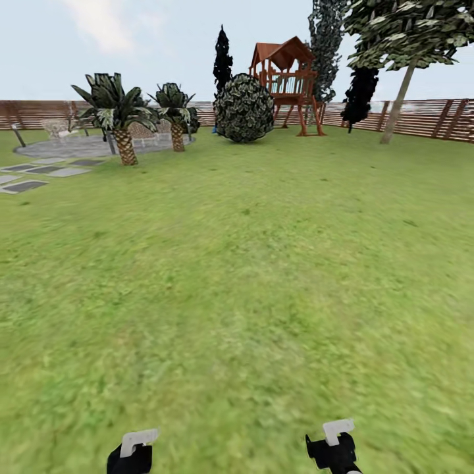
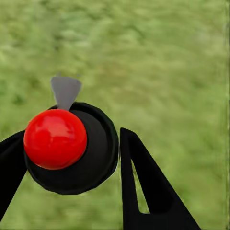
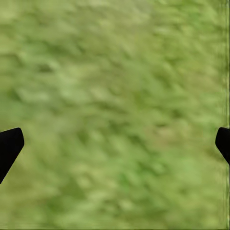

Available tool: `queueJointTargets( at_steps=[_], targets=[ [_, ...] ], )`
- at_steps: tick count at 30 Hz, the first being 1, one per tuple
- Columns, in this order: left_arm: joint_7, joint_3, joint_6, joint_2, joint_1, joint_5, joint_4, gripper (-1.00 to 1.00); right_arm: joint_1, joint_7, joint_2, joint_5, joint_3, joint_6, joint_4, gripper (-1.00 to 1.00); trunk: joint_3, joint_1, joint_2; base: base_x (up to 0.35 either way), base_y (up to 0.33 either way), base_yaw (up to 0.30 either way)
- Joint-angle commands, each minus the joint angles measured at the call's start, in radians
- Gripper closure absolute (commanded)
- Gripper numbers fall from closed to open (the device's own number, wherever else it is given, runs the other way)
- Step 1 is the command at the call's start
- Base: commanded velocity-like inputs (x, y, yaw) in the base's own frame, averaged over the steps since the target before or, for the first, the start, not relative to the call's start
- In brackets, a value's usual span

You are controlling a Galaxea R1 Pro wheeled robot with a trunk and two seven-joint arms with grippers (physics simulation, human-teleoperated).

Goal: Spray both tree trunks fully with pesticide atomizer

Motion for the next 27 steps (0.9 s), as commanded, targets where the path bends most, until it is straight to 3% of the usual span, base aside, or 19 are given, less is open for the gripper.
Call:
queueJointTargets(
  at_steps=[1, 27],
  targets=[
    [0.000, 0.000, 0.000, 0.000, 0.000, 0.000, 0.000, 1.00, 0.000, 0.000, 0.000, 0.000, 0.000, 0.000, 0.000, -1.00, 0.000, 0.000, 0.000, 0.281, -0.164, -0.300],
    [0.002, 0.001, 0.000, 0.000, 0.000, -0.002, 0.000, 1.00, -0.001, 0.000, 0.000, 0.000, 0.000, 0.000, 0.000, -1.00, 0.000, 0.000, 0.000, 0.281, -0.164, -0.300]
  ],
)
